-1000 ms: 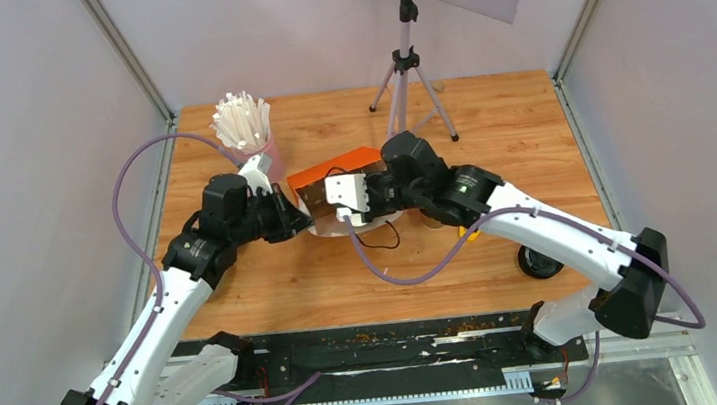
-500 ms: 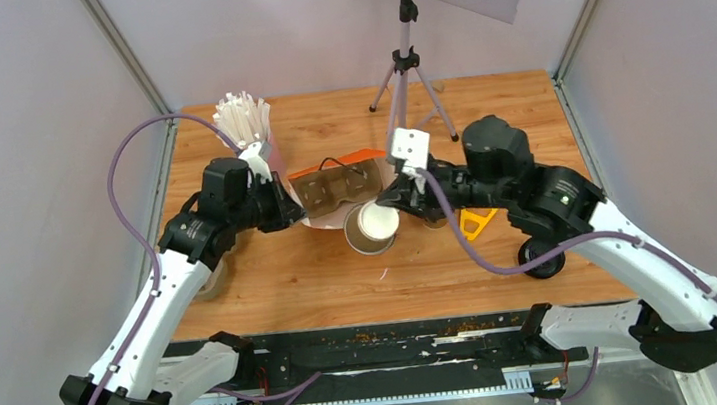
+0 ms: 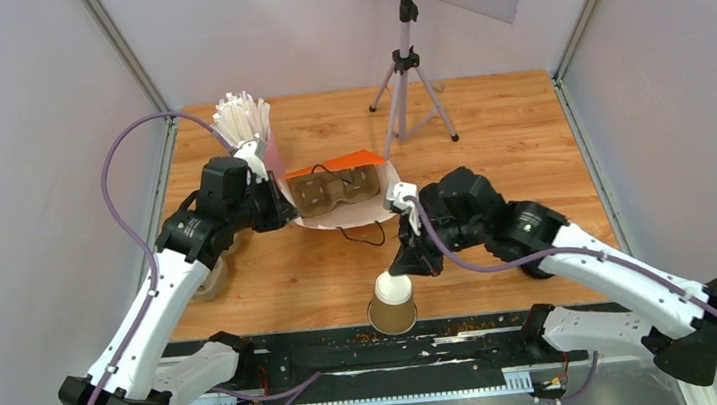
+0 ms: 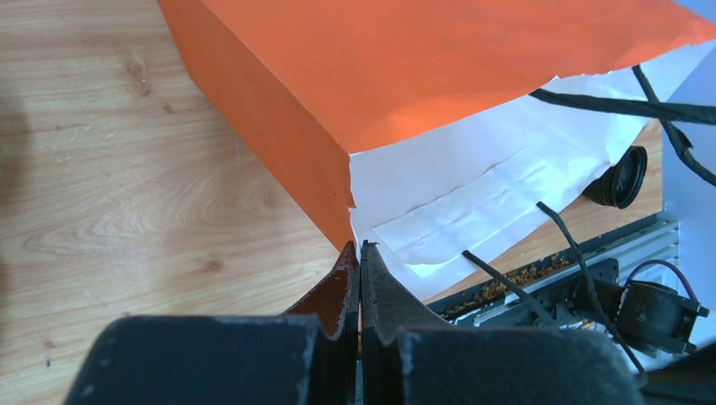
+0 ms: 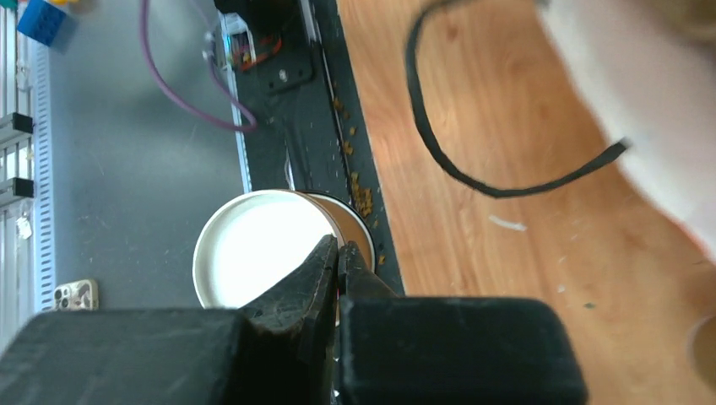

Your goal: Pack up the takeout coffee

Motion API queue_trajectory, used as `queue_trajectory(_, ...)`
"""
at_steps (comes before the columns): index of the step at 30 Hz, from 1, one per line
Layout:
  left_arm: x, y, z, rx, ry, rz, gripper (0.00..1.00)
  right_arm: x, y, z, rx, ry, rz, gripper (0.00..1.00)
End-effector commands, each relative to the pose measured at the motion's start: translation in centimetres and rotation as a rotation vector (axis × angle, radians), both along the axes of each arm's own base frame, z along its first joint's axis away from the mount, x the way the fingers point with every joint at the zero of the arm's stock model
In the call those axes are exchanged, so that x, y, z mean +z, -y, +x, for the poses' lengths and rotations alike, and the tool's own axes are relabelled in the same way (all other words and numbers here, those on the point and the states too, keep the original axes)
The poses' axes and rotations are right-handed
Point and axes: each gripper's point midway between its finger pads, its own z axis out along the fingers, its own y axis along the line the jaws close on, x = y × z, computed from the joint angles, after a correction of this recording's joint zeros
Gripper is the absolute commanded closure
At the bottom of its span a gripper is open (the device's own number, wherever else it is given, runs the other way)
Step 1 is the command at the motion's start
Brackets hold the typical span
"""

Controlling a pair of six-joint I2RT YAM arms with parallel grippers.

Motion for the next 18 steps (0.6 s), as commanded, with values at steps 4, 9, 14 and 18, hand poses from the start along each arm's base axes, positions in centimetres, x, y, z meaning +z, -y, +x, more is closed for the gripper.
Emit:
queue_trajectory(4,2.5,-0.7,0.5,0.021,0.083,0.015,1.0,-5.3,-2.2,2.2,-0.017,-0.096,0.119,1.0)
queue_trajectory(9,2.4,-1.1,0.4,0.036,0.082,0.027,1.0,-10.4,-1.7,5.7,-0.104,-0.15,0.057,0.98)
queue_trajectory(14,2.3,-1.4,-0.2,0.04,0.07,0.031,1.0,-13.2,0.6,9.1,-0.221,-0.16,-0.087,0.55)
queue_trajectory(18,2.7,-1.5,-0.4,0.043,0.083,0.024,1.0,-11.1,1.9,10.2,-0.269,-0.066,-0.128,0.41)
